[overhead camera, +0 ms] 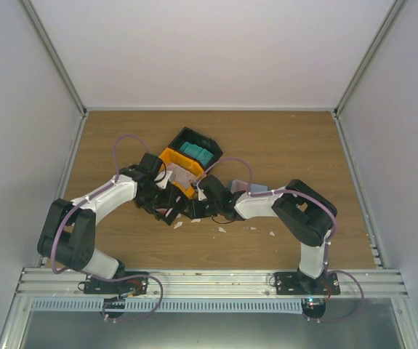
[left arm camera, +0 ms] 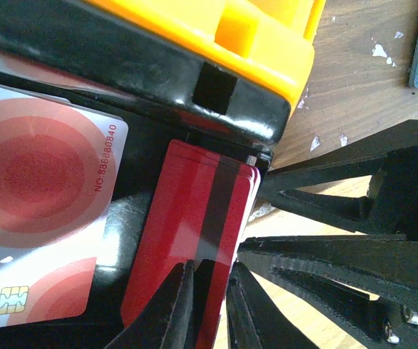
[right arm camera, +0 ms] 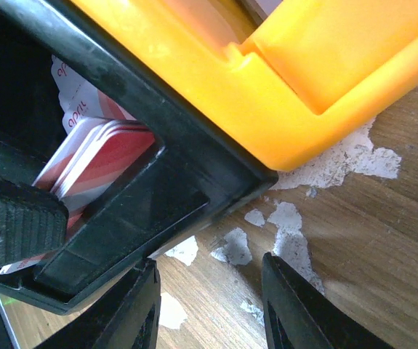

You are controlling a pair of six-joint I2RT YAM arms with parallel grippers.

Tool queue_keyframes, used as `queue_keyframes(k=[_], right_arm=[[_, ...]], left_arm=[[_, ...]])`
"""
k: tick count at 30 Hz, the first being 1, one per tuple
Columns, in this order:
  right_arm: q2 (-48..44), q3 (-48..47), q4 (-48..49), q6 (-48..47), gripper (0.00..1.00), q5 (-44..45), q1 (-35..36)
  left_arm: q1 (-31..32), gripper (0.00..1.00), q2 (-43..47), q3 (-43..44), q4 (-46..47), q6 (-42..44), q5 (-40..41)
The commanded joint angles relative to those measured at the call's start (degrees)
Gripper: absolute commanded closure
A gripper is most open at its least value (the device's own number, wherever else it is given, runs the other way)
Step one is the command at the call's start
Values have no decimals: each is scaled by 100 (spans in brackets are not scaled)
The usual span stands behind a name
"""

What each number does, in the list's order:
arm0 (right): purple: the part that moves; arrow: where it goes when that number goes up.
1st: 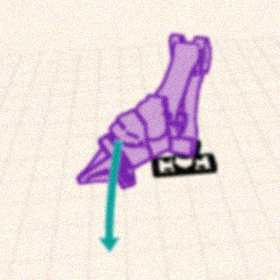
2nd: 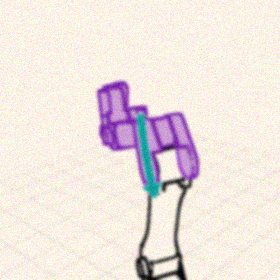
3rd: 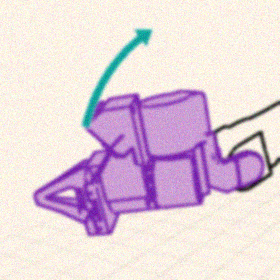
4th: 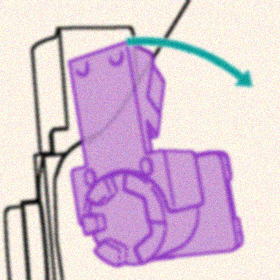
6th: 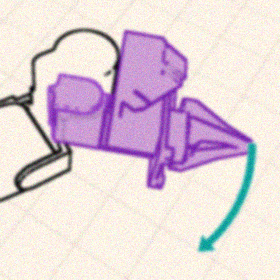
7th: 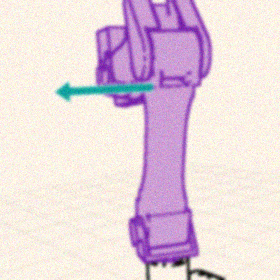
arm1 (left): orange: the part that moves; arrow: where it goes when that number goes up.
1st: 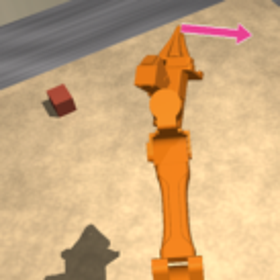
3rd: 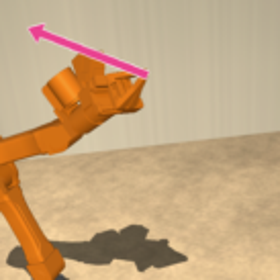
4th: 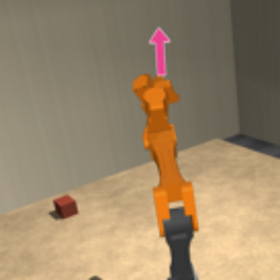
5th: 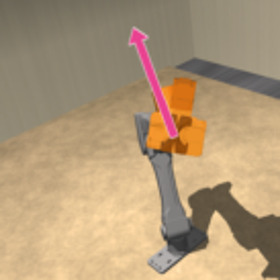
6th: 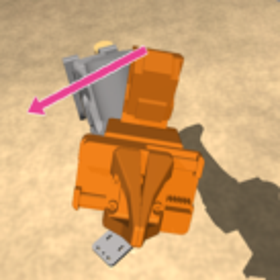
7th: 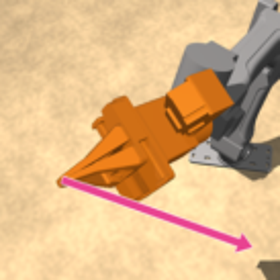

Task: Put the credit cards into the card holder
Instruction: Pick up the credit card from the storage box.

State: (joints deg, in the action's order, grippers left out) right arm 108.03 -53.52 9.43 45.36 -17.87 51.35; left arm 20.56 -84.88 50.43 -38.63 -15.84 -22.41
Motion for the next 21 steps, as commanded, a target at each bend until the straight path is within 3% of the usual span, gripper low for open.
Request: queue_keyframes(k=[1,7,15,21], right_arm=[[-107,56,32,25,61,134,-20],[-115,61,24,33,61,141,-28],[-119,55,15,51,61,145,-29],[-276,85,-53,48,60,165,-58]], left_arm=[[56,85,174,62,-93,2,-35],[60,85,299,115,-187,-15,-24],[62,94,396,133,-263,-15,45],[60,99,683,378,-535,-7,549]])
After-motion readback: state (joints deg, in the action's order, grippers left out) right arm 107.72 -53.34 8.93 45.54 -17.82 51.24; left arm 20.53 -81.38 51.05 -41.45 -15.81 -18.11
